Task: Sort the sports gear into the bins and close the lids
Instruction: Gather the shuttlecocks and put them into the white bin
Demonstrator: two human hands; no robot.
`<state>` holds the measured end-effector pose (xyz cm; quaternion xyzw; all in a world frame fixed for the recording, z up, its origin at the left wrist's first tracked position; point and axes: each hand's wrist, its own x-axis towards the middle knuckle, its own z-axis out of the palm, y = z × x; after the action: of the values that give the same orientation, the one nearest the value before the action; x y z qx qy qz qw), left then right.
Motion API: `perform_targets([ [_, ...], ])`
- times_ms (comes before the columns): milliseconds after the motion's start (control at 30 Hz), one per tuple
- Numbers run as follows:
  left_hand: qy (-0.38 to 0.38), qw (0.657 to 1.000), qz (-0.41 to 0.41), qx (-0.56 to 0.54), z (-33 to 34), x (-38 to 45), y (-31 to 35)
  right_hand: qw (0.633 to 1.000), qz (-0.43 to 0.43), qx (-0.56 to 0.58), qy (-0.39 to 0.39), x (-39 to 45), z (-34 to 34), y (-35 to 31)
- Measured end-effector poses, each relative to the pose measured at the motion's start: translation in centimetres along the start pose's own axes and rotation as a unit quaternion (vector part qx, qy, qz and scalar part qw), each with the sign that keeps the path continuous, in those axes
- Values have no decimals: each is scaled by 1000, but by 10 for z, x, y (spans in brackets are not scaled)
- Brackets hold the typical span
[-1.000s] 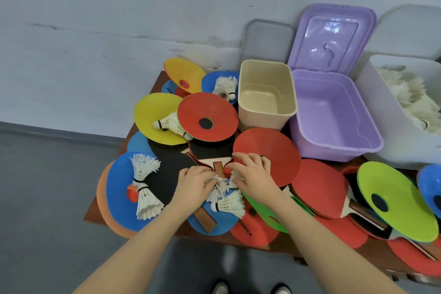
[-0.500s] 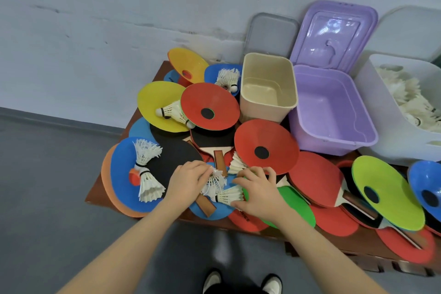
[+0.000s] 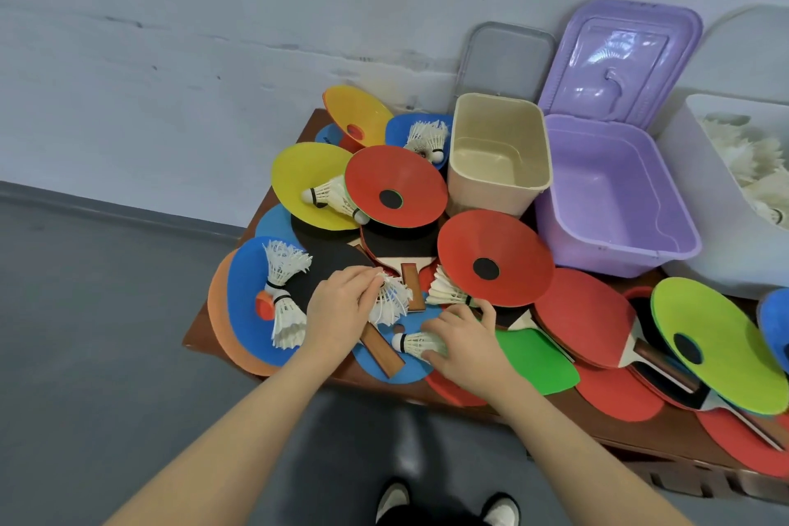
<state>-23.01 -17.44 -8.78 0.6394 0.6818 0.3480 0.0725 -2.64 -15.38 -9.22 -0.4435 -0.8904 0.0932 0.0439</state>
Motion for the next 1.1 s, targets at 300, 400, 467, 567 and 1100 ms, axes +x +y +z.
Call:
perform_targets([
  [300, 59, 996, 38, -53, -21, 35, 21, 957, 35, 205, 204, 3, -36, 4],
  [400, 75, 993, 71, -61, -21, 58, 43, 948, 44, 199, 244, 4, -59, 19],
  [467, 82, 989, 96, -72, -17, 76, 64, 942, 55, 195, 269, 3, -76, 36],
  [567, 86, 983, 133, -90, -1, 99, 103, 931, 76, 210, 290, -5, -98, 68],
  [1100, 19, 962, 232, -144, 188, 193, 370, 884, 169, 183, 397, -97, -206, 342],
])
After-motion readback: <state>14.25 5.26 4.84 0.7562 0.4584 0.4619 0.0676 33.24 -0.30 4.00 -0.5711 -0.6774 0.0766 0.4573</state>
